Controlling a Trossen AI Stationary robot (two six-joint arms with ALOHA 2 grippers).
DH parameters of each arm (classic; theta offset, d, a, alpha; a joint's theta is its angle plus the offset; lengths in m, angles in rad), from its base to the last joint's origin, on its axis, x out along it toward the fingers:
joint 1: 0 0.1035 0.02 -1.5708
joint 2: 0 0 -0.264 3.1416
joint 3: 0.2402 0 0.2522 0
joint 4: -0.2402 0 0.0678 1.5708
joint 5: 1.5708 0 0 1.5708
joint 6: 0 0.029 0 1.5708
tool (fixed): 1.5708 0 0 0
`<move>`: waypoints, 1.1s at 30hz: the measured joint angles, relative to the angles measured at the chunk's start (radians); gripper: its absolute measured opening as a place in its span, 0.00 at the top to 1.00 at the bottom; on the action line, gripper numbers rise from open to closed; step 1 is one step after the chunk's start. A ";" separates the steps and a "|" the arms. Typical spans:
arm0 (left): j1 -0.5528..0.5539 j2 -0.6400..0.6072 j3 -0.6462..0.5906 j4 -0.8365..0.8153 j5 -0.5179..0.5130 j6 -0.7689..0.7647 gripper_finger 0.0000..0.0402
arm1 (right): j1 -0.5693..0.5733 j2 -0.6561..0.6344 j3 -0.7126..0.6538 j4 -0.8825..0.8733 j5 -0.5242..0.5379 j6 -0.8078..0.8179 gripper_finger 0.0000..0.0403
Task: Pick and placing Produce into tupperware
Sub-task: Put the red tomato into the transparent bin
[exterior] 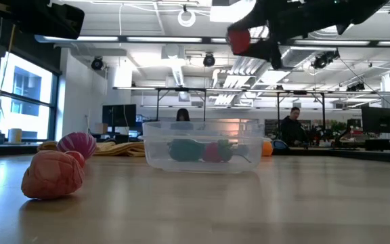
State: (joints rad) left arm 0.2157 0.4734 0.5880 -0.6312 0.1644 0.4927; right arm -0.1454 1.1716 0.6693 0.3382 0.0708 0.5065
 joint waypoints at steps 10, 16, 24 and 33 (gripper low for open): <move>0.000 0.000 0.000 0.000 0.000 0.000 0.94 | 0.125 0.241 0.002 0.168 0.034 -0.070 0.39; 0.000 0.000 0.000 0.000 0.000 0.000 0.94 | 0.172 0.378 0.057 0.154 0.043 -0.141 0.39; 0.000 0.000 0.000 0.000 0.000 0.000 0.94 | 0.263 0.525 0.205 -0.077 0.181 -0.221 0.39; 0.000 0.000 0.000 0.000 0.000 0.000 0.94 | 0.352 0.626 0.336 -0.283 0.350 -0.245 0.39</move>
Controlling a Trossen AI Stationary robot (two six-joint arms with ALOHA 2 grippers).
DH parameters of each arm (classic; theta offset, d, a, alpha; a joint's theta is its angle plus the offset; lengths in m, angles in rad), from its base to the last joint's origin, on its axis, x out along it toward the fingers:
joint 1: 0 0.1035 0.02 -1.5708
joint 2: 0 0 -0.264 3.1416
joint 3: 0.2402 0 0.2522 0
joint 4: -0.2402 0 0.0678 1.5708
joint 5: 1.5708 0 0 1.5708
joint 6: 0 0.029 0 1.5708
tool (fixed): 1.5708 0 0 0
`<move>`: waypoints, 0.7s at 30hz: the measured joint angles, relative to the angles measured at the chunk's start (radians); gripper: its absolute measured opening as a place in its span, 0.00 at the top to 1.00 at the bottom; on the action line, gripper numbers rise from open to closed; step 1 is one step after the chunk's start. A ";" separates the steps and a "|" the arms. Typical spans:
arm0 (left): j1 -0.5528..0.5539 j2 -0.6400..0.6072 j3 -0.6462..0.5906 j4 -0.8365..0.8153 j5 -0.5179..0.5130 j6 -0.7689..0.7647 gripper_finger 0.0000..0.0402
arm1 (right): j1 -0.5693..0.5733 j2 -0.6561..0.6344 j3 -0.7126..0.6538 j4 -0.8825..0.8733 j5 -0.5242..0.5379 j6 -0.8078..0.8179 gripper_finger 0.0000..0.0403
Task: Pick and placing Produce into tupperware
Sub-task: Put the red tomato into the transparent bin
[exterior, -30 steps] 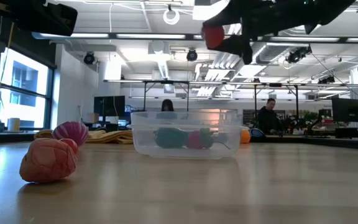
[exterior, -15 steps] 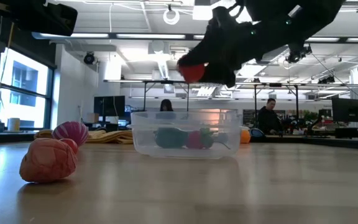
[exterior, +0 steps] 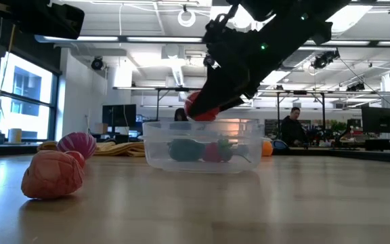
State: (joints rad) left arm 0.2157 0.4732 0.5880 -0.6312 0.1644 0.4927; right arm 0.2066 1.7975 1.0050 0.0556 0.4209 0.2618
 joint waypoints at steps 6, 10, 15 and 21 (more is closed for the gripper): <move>0.000 0.000 0.000 0.000 0.000 0.000 0.94 | 0.034 0.005 -0.018 -0.015 0.017 0.073 0.39; 0.000 0.000 0.000 0.000 0.000 0.000 0.94 | 0.061 0.009 -0.024 -0.014 0.018 0.077 0.39; 0.000 0.000 0.000 0.000 0.000 0.000 0.94 | 0.072 0.009 -0.024 -0.046 0.064 0.102 0.39; 0.000 0.000 0.000 0.000 0.000 0.000 0.94 | 0.062 0.009 -0.024 -0.056 0.122 0.130 0.39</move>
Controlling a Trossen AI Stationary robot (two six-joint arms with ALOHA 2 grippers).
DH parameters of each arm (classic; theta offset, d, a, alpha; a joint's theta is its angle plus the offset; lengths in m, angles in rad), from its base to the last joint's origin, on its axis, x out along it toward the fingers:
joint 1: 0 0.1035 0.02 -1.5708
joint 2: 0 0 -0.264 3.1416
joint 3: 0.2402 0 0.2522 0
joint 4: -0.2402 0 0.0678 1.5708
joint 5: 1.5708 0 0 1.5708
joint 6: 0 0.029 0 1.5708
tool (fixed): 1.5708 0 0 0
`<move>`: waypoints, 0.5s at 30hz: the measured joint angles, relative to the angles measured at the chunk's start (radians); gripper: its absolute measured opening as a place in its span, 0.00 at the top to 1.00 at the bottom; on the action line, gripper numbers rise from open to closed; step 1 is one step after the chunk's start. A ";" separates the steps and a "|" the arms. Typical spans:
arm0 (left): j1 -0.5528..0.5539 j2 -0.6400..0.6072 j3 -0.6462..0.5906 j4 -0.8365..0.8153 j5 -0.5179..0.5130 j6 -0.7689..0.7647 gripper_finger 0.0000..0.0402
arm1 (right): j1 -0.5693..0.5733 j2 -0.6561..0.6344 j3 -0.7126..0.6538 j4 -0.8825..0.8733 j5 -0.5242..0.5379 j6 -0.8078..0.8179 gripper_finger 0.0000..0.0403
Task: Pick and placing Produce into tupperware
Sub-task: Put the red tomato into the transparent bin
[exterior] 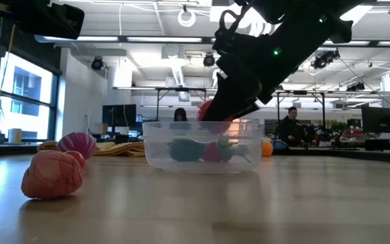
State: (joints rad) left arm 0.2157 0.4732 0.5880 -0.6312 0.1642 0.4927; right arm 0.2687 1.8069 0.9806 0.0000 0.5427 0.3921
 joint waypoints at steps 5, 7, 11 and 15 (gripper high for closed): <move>0.000 0.000 0.000 0.000 0.000 0.000 0.94 | -0.013 0.005 0.000 -0.003 0.003 0.024 0.39; 0.000 0.000 0.000 0.000 0.000 0.000 0.94 | -0.014 0.017 0.000 -0.008 0.004 0.030 0.39; 0.000 0.000 0.000 0.000 0.000 0.000 0.94 | -0.014 0.029 0.000 -0.003 0.004 0.041 0.39; 0.000 0.000 0.000 0.000 0.000 0.000 0.94 | -0.013 0.029 0.000 -0.002 0.008 0.039 0.39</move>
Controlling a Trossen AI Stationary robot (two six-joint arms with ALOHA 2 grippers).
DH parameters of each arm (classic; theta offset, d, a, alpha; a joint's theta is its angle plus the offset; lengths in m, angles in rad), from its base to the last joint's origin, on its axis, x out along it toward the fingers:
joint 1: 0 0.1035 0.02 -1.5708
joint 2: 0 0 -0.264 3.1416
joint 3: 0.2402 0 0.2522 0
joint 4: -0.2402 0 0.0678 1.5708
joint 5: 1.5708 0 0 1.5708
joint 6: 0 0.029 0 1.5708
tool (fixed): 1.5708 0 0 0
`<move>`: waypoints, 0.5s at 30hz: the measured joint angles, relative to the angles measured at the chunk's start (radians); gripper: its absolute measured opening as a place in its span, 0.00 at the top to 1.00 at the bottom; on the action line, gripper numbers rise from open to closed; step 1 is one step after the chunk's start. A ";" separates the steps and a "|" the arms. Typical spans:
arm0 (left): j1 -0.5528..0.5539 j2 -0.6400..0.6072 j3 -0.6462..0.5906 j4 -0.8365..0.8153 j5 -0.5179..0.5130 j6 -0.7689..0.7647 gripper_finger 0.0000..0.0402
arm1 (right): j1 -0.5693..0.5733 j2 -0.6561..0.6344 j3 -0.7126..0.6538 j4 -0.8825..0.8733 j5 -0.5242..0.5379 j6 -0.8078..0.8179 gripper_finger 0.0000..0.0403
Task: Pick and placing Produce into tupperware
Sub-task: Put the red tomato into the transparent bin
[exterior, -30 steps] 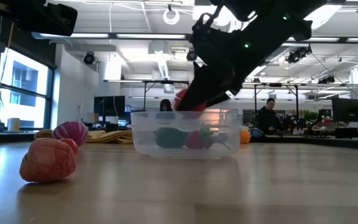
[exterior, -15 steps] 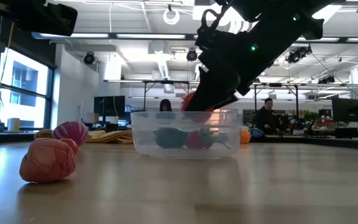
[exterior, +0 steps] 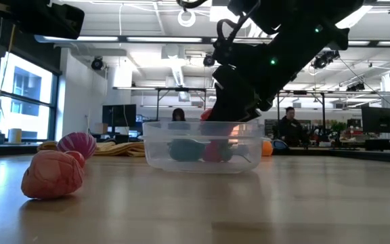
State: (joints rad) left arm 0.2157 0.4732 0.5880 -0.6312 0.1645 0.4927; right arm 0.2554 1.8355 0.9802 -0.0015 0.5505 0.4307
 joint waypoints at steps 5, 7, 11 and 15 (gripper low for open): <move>0.000 0.000 0.000 0.000 0.000 0.000 0.94 | -0.001 0.000 0.000 -0.003 0.003 0.015 0.36; 0.000 0.000 0.000 0.000 0.000 0.000 0.94 | 0.000 0.000 0.000 -0.010 0.003 0.015 0.34; 0.000 0.000 0.000 0.000 0.000 0.000 0.94 | -0.001 -0.001 0.000 -0.010 -0.001 0.017 0.31; 0.000 0.000 0.000 0.000 0.000 0.000 0.94 | 0.000 -0.001 0.000 -0.010 -0.002 0.017 0.30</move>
State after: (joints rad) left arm 0.2157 0.4733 0.5880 -0.6312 0.1642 0.4927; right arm 0.2550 1.8347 0.9801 -0.0116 0.5488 0.4473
